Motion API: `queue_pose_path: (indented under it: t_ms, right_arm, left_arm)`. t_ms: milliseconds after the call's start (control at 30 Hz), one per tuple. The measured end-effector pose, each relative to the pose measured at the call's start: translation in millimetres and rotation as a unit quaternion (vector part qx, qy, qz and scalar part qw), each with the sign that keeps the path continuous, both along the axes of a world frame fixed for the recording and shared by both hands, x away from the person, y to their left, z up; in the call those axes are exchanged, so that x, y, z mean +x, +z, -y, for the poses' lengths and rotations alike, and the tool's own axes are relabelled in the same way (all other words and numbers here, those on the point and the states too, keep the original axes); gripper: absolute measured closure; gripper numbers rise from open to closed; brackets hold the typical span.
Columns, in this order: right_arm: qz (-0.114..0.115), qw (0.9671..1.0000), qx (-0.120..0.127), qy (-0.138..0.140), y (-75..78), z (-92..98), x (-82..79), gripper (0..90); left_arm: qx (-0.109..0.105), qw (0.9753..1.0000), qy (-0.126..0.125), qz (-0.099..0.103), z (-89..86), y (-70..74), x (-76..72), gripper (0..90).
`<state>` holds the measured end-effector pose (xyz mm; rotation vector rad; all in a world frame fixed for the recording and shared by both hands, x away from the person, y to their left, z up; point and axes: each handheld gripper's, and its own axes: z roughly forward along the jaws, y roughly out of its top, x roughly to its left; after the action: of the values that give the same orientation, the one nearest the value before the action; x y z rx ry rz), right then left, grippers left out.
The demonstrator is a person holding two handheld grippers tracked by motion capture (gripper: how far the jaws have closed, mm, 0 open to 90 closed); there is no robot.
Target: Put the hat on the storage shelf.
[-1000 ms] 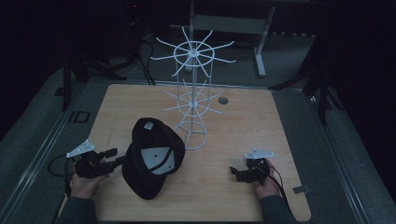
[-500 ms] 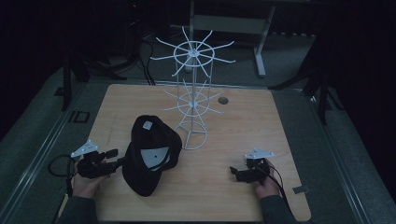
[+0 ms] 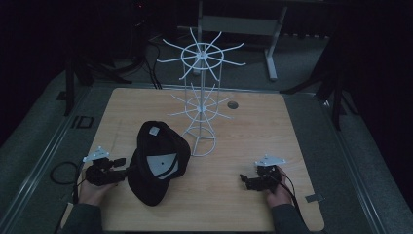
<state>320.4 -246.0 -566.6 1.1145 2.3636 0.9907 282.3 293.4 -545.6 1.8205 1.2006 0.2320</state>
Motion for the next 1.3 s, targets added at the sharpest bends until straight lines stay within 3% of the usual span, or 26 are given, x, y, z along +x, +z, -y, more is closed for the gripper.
queue_pose_path:
  t_ms: [500,867,1000,1100,1233,1300]
  right_arm:
    - [0.0,1.0,0.0,0.0,0.0,0.0,0.0,11.7]
    - [0.0,1.0,0.0,0.0,0.0,0.0,0.0,11.7]
    - [0.0,1.0,0.0,0.0,0.0,0.0,0.0,11.6]
    - [0.0,1.0,0.0,0.0,0.0,0.0,0.0,11.7]
    - [0.0,1.0,0.0,0.0,0.0,0.0,0.0,11.7]
    - [0.0,1.0,0.0,0.0,0.0,0.0,0.0,11.7]
  left_arm:
    - [0.002,0.9997,-0.021,-0.013,3.3,-3.5,3.2,34.7]
    - [-0.004,0.9991,-0.041,-0.011,7.5,0.4,-2.1,39.3]
    - [-0.018,0.9978,-0.064,-0.002,9.9,2.9,-5.0,42.0]
    - [-0.017,0.9957,-0.091,0.003,15.0,4.8,-6.7,44.1]
    - [0.007,0.9939,-0.109,-0.016,24.3,-0.2,-3.7,40.8]
    - [0.009,0.9924,-0.12,-0.022,28.6,-2.1,-3.0,40.8]
